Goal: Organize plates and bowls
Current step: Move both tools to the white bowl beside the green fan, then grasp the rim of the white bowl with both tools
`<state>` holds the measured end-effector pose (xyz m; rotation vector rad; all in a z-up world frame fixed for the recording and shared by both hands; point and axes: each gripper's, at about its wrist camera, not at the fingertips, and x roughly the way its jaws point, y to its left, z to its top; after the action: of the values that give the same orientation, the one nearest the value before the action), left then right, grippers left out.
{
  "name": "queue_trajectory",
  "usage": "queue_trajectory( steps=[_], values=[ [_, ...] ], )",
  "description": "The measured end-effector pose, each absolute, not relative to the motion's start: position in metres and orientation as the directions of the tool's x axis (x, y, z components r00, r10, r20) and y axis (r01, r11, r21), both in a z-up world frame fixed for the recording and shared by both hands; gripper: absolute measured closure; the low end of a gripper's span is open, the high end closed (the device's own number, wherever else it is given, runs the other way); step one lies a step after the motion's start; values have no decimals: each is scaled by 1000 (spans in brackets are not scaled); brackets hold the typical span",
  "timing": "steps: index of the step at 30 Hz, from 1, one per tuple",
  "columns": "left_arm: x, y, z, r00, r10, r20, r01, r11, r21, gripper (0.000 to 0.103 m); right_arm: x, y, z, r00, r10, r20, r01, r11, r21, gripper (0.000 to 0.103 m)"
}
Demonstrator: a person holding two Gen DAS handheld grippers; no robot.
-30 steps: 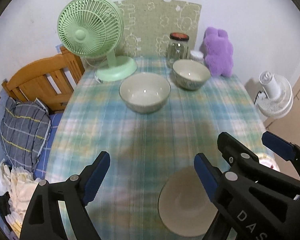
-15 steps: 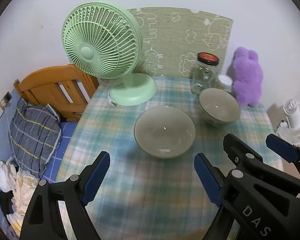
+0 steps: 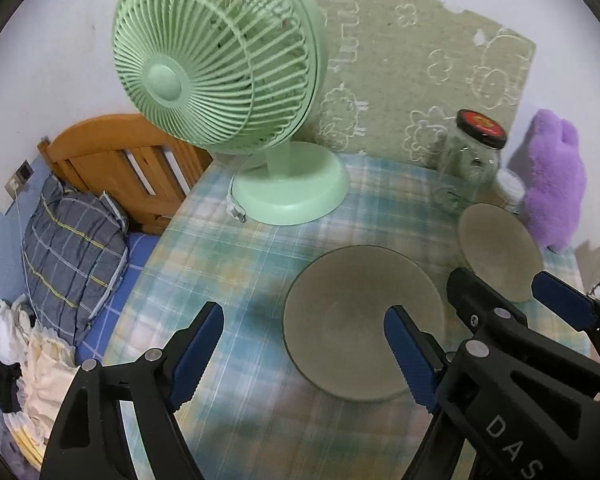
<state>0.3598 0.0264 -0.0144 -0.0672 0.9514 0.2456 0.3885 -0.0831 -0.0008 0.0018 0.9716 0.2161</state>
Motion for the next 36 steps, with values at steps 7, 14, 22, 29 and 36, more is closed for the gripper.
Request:
queue_trajectory(
  steps=[7, 14, 22, 29, 36],
  values=[
    [383, 33, -47, 520, 195, -832, -258, 964, 65, 37, 412, -67, -31, 505, 202, -839, -214, 971, 104, 35],
    [395, 34, -73, 483, 173, -858, -258, 965, 49, 53, 428, -61, -61, 457, 206, -865, -218, 969, 116, 50],
    [398, 36, -86, 464, 183, -867, -273, 960, 56, 70, 434, -63, -81, 414, 230, -881, -219, 964, 149, 79],
    [399, 39, -87, 465, 205, -861, -284, 956, 74, 76, 431, -58, -79, 435, 228, -871, -238, 962, 133, 83],
    [401, 39, -89, 459, 198, -866, -282, 957, 70, 76, 432, -58, -80, 440, 223, -870, -237, 963, 127, 83]
  ],
)
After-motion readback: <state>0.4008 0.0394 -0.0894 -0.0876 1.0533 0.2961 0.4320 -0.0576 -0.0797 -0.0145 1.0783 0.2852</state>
